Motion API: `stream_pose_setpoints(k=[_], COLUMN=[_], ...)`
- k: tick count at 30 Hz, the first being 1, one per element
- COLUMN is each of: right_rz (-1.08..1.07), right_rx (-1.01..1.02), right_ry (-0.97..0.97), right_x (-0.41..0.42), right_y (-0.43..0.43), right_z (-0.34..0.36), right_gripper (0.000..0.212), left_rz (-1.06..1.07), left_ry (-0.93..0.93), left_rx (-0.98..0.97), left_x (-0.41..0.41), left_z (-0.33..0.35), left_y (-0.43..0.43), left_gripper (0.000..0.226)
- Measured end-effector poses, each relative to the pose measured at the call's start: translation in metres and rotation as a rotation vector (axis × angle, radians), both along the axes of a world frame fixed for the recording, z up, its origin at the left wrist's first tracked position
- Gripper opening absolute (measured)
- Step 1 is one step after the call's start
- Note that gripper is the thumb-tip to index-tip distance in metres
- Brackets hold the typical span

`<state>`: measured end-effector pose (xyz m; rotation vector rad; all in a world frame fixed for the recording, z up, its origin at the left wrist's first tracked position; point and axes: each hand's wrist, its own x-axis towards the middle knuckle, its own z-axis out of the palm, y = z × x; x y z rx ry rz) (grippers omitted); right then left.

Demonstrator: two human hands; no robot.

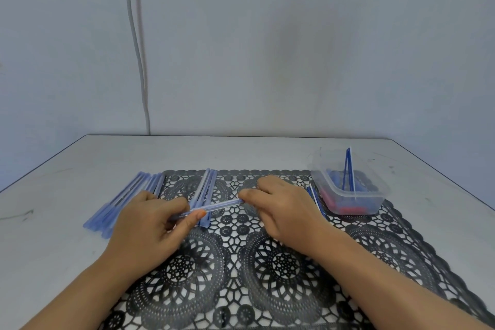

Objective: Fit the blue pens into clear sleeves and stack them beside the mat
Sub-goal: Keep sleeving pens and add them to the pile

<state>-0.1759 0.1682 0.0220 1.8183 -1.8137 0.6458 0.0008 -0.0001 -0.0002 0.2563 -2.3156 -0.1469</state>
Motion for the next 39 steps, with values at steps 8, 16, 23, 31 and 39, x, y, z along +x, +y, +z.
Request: stream_pose_setpoints(k=[8,16,23,31,39], right_rz=[-0.007,-0.069,-0.238,-0.178,-0.222], right_rx=[-0.055,-0.014,0.0,-0.065,0.116], right_ry=[0.002,-0.071,-0.107,-0.341,-0.396], right_x=[0.0,-0.007,-0.006,-0.013,-0.022], right_y=[0.002,-0.003,0.003,0.004,0.001], right_z=[0.004,-0.001,0.005,0.001,-0.002], right_gripper=[0.038,0.033,0.058,0.026,0.017], left_rz=[0.005,0.036,0.047,0.078,0.096], left_ry=[-0.009,-0.008,-0.007,0.042,0.048], left_rx=[0.041,0.055,0.039,0.07,0.112], left_x=[0.0,-0.002,-0.003,-0.002,-0.001], left_z=[-0.004,-0.003,-0.003,-0.001,0.0], left_y=[-0.002,-0.001,0.001,0.002,-0.002], left_gripper=[0.055,0.054,0.058,0.046,0.045])
